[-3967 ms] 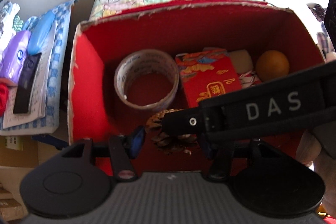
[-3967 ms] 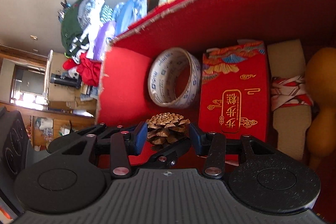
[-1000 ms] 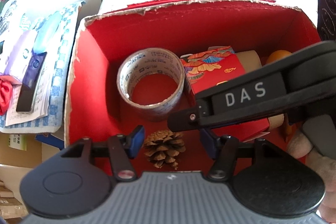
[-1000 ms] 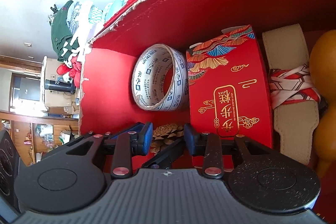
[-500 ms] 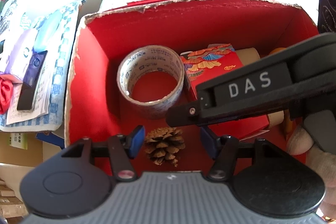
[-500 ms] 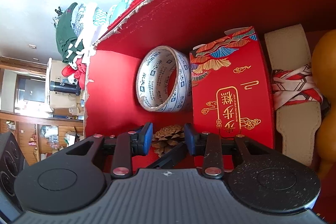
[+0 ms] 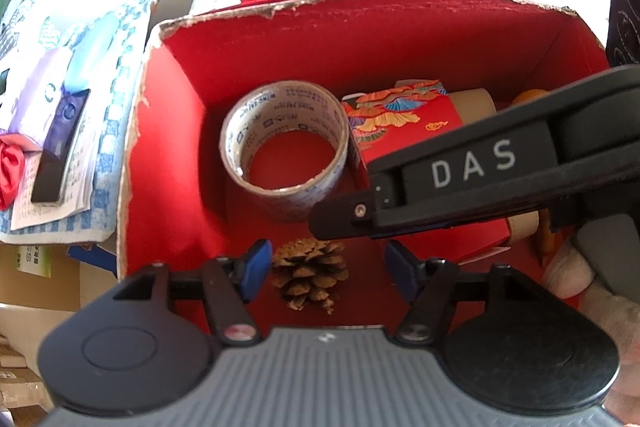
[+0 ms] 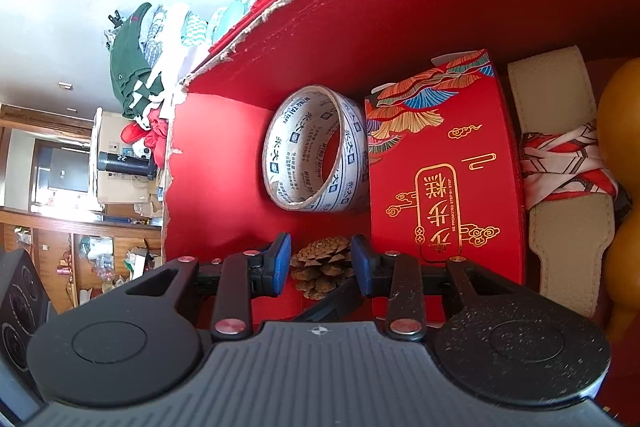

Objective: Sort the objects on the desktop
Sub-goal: 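Open the right gripper to release the pinecone on the box floor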

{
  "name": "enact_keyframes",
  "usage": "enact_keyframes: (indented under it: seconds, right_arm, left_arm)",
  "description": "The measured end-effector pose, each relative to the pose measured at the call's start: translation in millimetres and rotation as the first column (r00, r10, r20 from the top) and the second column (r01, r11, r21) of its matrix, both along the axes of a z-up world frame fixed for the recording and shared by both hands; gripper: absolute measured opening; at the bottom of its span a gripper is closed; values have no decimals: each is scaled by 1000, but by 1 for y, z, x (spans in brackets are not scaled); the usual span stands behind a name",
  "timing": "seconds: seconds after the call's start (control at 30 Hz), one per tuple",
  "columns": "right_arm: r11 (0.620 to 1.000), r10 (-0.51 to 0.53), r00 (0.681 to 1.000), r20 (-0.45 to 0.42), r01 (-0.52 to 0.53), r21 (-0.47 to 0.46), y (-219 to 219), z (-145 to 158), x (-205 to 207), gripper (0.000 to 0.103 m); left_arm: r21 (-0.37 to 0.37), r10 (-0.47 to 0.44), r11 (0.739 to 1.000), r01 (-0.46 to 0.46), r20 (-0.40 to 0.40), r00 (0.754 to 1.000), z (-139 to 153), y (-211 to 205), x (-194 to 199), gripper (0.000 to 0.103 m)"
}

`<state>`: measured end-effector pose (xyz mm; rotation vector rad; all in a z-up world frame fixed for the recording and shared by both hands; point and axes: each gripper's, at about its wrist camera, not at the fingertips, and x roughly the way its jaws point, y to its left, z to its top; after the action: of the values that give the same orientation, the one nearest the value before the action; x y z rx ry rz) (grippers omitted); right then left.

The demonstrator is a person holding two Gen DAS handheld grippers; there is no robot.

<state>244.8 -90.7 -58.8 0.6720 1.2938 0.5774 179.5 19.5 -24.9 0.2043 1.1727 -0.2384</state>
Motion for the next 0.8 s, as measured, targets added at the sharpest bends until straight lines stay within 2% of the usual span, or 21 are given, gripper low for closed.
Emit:
enact_keyframes:
  seconds: [0.8]
  right_arm:
    - [999, 28, 999, 33, -26, -42, 5, 7, -1, 37]
  left_arm:
    - [-31, -1, 1000, 1, -13, 1000, -1, 1, 2, 74]
